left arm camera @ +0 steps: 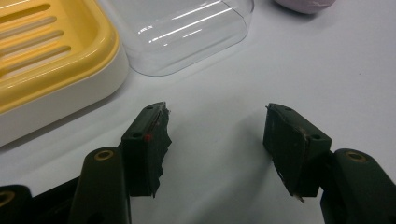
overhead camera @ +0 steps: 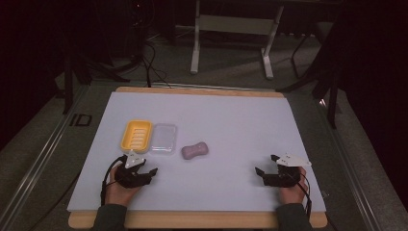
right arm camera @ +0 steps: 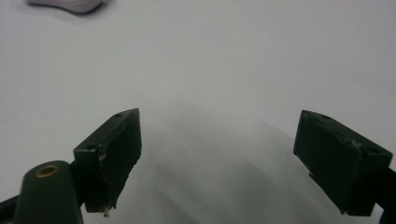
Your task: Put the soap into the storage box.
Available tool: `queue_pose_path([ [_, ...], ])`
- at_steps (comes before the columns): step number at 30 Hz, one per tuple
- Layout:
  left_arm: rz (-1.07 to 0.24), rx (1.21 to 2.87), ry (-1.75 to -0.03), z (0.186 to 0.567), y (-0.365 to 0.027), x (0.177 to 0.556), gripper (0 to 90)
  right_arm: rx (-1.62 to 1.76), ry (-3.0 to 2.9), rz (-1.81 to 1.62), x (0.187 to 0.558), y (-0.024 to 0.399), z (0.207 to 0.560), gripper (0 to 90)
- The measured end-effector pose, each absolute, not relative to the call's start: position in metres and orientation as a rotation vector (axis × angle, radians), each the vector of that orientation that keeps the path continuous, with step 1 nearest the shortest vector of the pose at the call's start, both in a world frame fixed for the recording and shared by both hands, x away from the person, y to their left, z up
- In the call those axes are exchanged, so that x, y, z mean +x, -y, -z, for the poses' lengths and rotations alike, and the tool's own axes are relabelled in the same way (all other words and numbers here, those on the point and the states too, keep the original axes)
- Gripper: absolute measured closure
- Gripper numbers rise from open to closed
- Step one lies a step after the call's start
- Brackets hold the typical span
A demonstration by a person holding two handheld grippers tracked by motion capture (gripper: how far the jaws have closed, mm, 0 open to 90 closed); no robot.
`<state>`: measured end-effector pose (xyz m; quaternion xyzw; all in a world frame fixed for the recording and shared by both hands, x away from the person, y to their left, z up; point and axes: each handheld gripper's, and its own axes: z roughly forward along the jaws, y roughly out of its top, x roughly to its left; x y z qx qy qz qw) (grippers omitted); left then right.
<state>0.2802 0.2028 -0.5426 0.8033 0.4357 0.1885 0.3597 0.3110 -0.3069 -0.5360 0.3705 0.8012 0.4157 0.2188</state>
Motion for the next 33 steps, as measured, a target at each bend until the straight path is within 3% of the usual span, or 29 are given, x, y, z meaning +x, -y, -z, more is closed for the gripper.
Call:
queue_pose_path([
  [12,-0.431,2.062,-1.118,0.541,-0.206,0.283,37.9,1.019,-2.219,-1.147,0.311,0.307,0.536,14.9],
  [33,-0.517,2.149,-1.004,0.500,-0.197,0.300,35.1,1.011,-2.221,-1.140,0.311,0.306,0.536,14.9],
])
